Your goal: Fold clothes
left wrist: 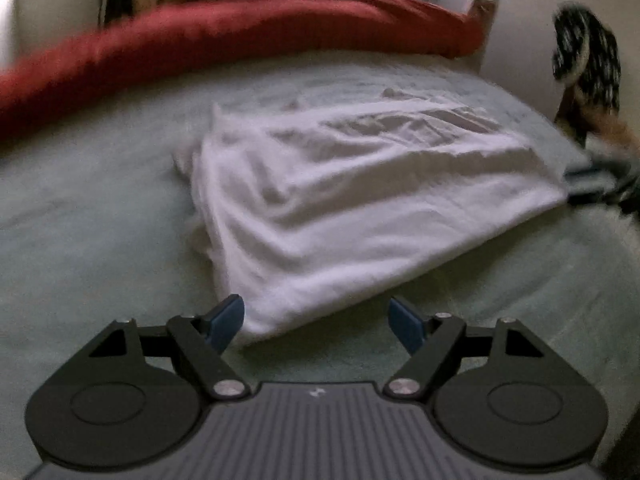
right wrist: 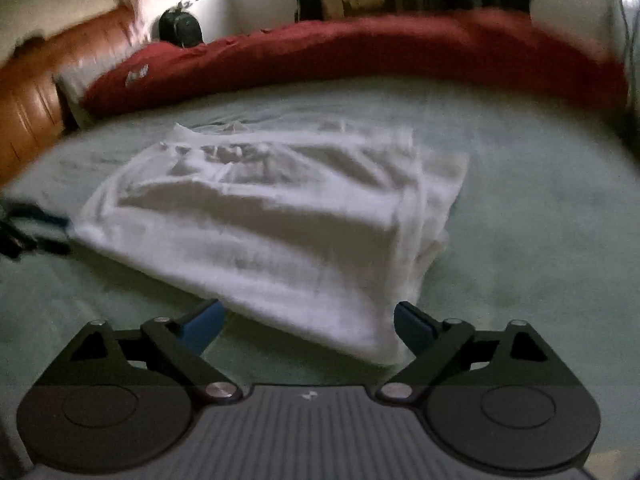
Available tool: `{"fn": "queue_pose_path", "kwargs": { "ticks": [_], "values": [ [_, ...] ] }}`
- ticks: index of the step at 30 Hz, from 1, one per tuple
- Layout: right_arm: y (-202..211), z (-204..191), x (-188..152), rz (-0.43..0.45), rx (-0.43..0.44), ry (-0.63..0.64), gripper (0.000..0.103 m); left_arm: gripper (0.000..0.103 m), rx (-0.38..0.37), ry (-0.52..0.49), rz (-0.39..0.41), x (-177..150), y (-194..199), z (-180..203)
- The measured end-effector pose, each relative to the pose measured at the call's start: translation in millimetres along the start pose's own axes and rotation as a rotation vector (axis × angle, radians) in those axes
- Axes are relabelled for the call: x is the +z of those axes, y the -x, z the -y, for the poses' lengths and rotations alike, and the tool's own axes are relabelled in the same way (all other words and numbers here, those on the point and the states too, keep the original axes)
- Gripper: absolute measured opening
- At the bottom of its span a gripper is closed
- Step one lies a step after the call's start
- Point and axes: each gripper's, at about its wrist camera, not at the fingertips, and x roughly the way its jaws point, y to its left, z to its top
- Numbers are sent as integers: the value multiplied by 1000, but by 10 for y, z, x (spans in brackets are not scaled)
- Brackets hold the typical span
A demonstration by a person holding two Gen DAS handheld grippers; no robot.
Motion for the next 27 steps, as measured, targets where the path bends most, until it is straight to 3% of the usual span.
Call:
{"fn": "queue_pose_path", "kwargs": {
  "ticks": [4,11,14,23,27],
  "values": [
    [-1,-523,69,35,-82,305,96,81,74,-278,68,96,-12,488],
    [-396,-1190,-52,-12,-169,711,96,82,241,-763,39,-70,-468,1042],
    [-493,-1243,-117,-23,-202,808,96,82,263,-836,58,-81,-529,1062],
    [-817,-1516,69,30,-186,869,97,82,266,-903,125,314,-963,1241],
    [-849,-1485,67,48,-193,883,99,83,266,-902,140,332,-1036,1124]
  ]
}}
